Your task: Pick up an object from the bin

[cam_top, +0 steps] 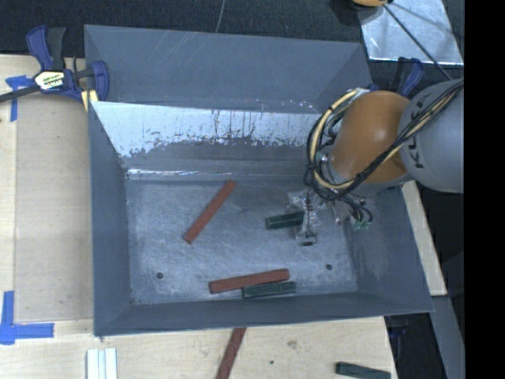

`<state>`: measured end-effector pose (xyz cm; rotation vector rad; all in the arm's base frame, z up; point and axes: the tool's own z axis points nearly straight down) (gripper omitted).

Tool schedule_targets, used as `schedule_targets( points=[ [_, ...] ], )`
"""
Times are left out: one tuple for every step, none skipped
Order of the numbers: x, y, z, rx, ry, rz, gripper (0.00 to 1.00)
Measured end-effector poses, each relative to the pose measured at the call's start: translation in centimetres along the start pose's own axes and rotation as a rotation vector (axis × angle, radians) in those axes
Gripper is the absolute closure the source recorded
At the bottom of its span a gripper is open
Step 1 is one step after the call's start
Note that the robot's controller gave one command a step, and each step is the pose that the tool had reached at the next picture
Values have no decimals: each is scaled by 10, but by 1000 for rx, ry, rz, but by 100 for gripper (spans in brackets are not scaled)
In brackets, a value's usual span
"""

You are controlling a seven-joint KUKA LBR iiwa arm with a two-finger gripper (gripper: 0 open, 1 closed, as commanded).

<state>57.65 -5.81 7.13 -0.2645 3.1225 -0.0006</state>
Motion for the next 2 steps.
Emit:
schedule_targets(
  points=[
    [18, 7, 0, 2, -1, -156, 100],
    [-7, 18, -162, 0, 1, -302, 100]
  ],
)
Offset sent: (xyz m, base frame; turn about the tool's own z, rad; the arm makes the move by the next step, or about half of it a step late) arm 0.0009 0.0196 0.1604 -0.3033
